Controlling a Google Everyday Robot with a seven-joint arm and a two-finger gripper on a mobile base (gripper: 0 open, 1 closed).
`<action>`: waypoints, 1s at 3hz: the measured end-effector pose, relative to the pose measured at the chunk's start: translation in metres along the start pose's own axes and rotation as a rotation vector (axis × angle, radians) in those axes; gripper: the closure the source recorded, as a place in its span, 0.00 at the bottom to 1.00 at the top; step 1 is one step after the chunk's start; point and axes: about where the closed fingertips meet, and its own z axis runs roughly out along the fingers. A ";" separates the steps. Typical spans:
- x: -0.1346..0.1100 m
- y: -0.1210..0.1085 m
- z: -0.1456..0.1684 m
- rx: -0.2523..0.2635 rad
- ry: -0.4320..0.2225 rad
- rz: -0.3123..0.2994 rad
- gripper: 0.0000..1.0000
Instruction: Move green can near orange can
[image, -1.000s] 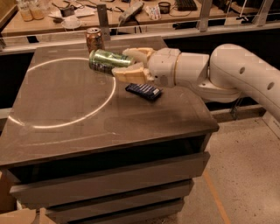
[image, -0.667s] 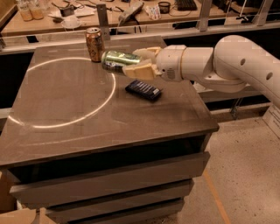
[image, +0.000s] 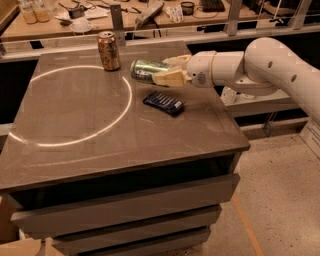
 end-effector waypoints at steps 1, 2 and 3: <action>0.001 -0.024 0.013 -0.026 0.017 0.004 1.00; -0.003 -0.040 0.026 -0.052 0.036 -0.006 1.00; -0.005 -0.056 0.053 -0.077 0.033 -0.002 1.00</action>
Offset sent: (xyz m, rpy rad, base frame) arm 0.0746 0.0082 0.0041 -0.0618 0.0289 0.0731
